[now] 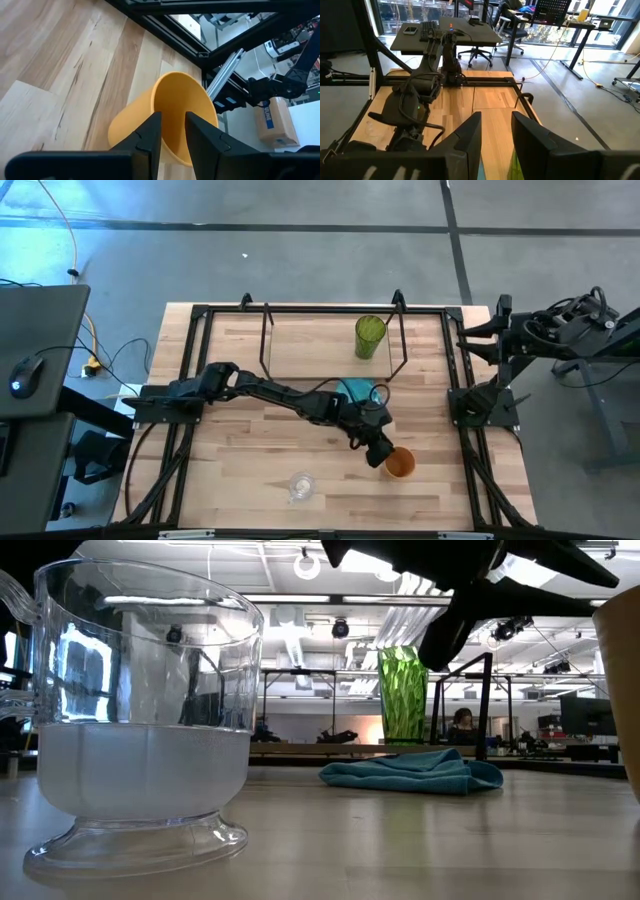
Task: Stack small to large cups/mugs on shelf
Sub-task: Put the yellow cup on the shelf
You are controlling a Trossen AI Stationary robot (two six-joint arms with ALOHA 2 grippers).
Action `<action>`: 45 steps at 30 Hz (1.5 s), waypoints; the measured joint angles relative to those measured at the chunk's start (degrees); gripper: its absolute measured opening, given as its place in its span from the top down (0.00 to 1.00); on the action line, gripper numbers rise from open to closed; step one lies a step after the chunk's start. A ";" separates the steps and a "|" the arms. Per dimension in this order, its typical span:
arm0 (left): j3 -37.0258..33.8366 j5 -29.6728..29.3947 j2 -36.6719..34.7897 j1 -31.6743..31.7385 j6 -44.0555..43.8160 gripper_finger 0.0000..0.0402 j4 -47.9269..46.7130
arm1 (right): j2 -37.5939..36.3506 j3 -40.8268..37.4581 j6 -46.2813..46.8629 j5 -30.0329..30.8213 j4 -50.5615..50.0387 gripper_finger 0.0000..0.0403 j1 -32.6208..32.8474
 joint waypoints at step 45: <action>-0.01 -2.82 -0.09 -1.38 2.62 0.81 -3.13 | -0.02 0.00 4.71 -3.02 -3.89 0.75 0.00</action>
